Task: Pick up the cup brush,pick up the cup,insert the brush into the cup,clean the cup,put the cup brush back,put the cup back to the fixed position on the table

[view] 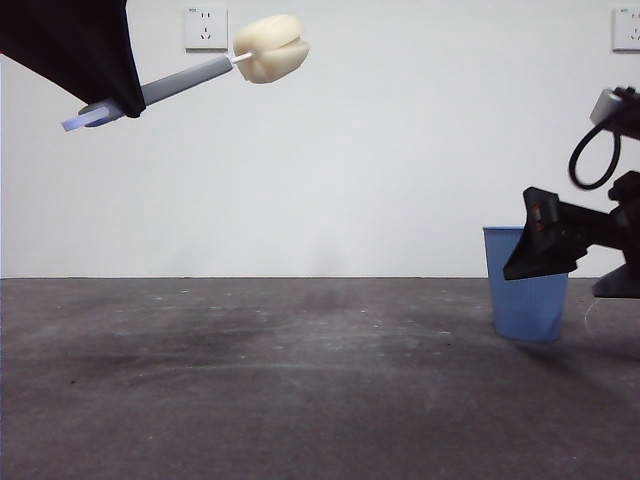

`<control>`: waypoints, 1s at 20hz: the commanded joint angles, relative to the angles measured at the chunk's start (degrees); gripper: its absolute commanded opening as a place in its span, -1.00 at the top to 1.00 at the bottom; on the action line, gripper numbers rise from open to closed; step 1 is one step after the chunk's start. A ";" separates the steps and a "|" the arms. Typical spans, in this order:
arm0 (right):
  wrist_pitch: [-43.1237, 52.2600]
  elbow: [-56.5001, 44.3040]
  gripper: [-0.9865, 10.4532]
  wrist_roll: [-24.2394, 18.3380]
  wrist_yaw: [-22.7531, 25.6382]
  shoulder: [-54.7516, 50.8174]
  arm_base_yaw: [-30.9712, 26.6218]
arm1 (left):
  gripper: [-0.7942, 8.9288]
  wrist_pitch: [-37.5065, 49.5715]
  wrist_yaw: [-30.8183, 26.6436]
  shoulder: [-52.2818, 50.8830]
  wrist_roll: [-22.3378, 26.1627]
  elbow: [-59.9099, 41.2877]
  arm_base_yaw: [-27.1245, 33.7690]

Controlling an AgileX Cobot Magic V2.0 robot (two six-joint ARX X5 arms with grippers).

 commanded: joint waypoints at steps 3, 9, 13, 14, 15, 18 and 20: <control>9.42 -0.50 -0.37 -0.90 0.55 6.05 0.07 | 0.85 -0.11 -0.02 -0.04 0.63 -0.24 -0.02; 22.91 -0.37 -0.37 -0.83 3.08 16.17 0.00 | 0.85 -0.13 -0.02 -0.04 0.61 -0.24 -0.02; 28.22 1.62 -0.35 -0.79 3.08 22.27 0.00 | 0.85 -0.15 -0.02 -0.04 0.57 -0.24 -0.02; 28.39 2.51 -0.31 -0.79 3.08 23.37 0.00 | 0.85 -0.17 -0.02 -0.04 0.50 -0.24 -0.07; 28.39 3.67 -0.31 -0.81 3.08 24.52 0.00 | 0.85 -0.24 -0.02 -0.04 0.50 -0.24 -0.07; 28.50 5.88 -0.31 -0.81 3.15 26.12 0.00 | 0.85 -0.96 -0.04 -0.04 0.50 -0.24 -0.07; 28.52 6.25 -0.23 -0.81 4.61 26.12 0.00 | 0.85 -1.18 -0.04 -0.04 0.52 -0.24 -0.07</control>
